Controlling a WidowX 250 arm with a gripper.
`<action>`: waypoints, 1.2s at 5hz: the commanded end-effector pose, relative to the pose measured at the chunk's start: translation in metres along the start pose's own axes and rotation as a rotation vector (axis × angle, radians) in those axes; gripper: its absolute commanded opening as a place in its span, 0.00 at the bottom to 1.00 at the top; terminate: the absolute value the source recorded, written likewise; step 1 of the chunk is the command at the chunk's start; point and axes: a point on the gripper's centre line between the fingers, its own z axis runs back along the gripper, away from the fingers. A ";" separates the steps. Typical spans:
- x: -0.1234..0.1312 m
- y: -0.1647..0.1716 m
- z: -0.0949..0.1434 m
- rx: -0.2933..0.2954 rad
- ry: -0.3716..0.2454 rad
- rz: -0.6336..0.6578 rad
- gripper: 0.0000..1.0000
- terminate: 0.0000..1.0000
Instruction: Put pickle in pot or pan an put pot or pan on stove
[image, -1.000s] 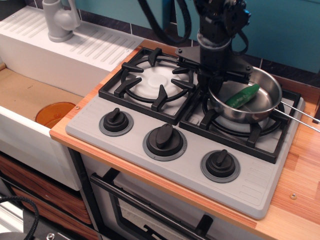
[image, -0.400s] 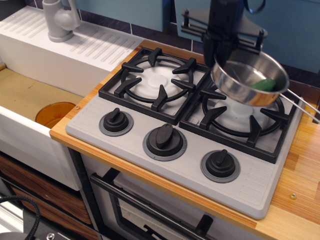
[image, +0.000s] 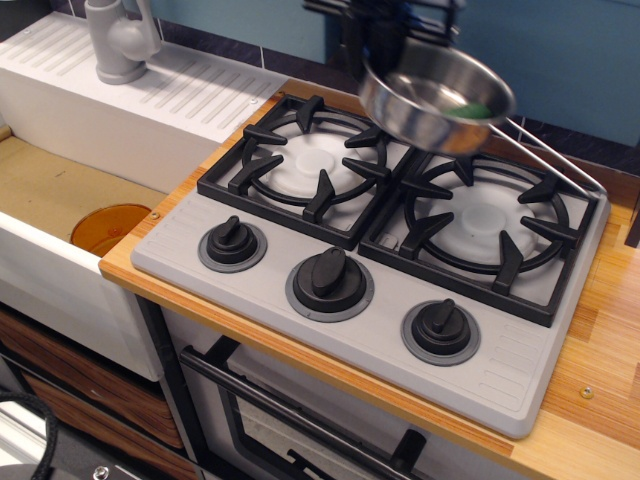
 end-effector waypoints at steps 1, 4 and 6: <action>0.026 0.054 0.002 -0.033 -0.104 -0.045 0.00 0.00; 0.036 0.096 -0.042 -0.071 -0.160 -0.071 0.00 0.00; 0.036 0.094 -0.053 -0.061 -0.167 -0.062 1.00 0.00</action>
